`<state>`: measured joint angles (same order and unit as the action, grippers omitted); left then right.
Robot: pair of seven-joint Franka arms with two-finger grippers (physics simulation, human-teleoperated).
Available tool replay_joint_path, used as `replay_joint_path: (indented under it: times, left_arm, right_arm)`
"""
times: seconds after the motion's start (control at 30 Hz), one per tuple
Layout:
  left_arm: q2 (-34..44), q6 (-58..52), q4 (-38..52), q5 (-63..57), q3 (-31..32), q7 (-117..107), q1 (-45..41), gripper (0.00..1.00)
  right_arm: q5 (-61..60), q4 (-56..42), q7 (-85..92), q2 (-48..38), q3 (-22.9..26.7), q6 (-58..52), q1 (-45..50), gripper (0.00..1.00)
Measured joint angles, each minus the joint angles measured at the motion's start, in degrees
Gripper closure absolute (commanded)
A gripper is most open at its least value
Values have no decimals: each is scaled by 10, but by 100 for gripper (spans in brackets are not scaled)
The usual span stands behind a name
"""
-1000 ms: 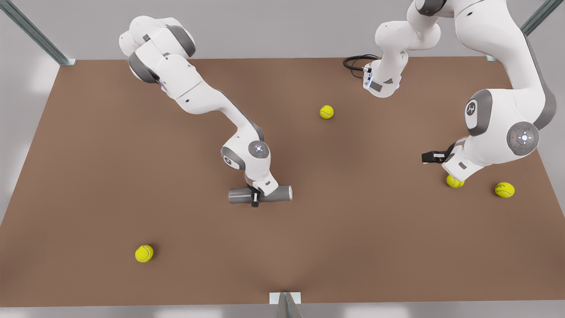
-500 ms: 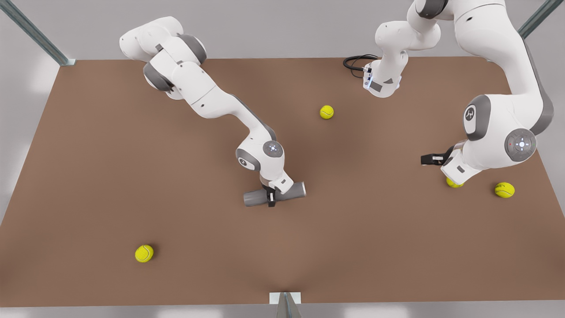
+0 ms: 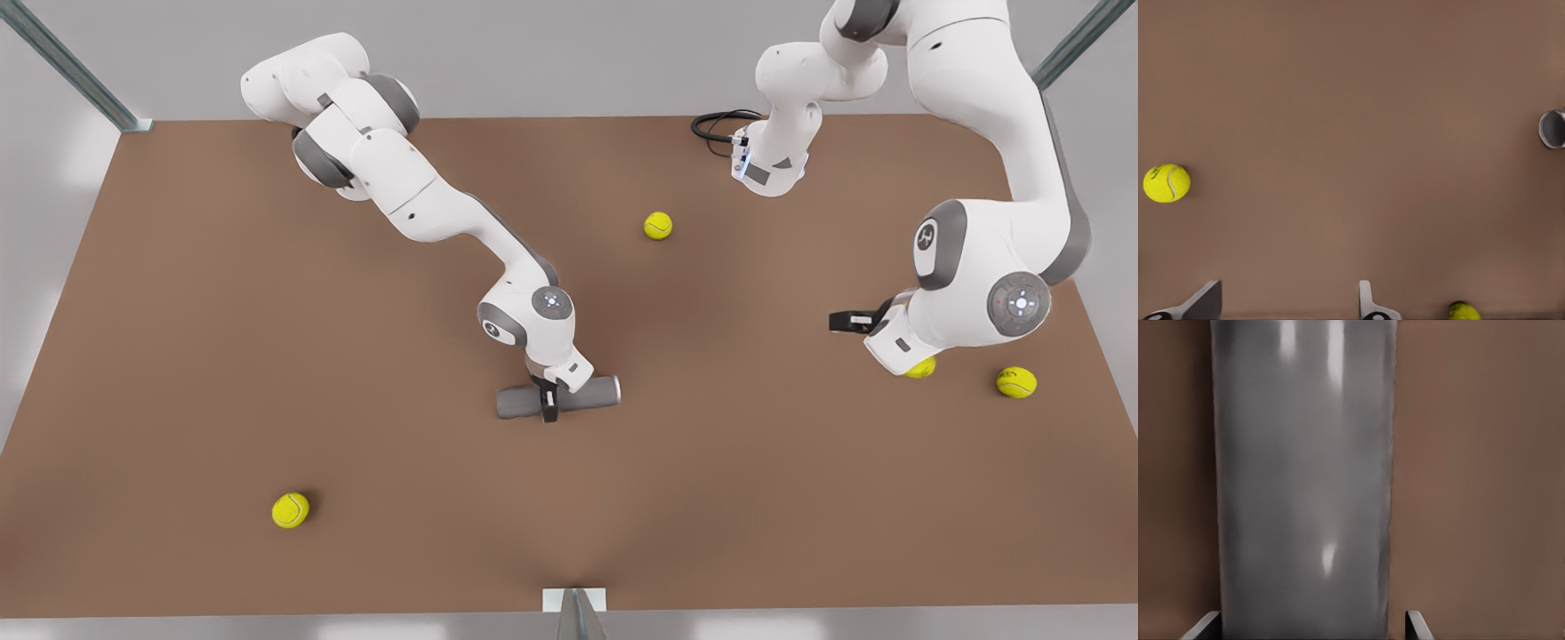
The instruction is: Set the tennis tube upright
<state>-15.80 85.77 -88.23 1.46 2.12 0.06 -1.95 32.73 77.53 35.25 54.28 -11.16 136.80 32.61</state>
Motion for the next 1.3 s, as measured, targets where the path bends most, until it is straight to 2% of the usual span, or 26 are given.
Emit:
replay_joint_path:
  times: [0.3,0.4,0.53,0.6,0.63,0.7,0.77,0.87,1.07,1.13,1.3]
  left_arm:
    - [-35,11,17,74,18,-1,-9,0]
    - [-36,22,16,78,21,-1,-10,0]
    - [-70,54,14,158,33,-5,-8,0]
    - [-119,104,16,228,64,-5,-9,0]
    - [-144,132,16,260,82,-4,-9,0]
    - [-188,182,16,323,102,6,-10,0]
    - [-215,224,16,365,107,19,-11,0]
    - [-235,266,14,400,110,37,-8,0]
    - [-277,309,9,427,134,67,-23,0]
    - [-279,332,-4,436,156,76,-26,0]
    - [-297,392,-12,457,181,94,-25,0]
  right_arm:
    - [0,10,5,-20,-2,-8,-2,0]
    - [-1,57,6,-76,-7,-22,-5,0]
    - [-72,64,4,-204,-35,-136,-26,0]
    - [-118,4,-8,-229,-33,-241,-132,0]
    - [-132,-35,-19,-233,-17,-294,-191,0]
    - [-152,-98,-39,-255,65,-393,-246,0]
    - [-170,-123,-65,-339,99,-487,-270,0]
    - [-201,-93,-109,-436,109,-587,-301,0]
    - [-240,-64,-183,-434,112,-665,-316,0]
    - [-246,-28,-202,-459,112,-666,-324,0]
    - [-259,-8,-241,-464,112,-665,-324,0]
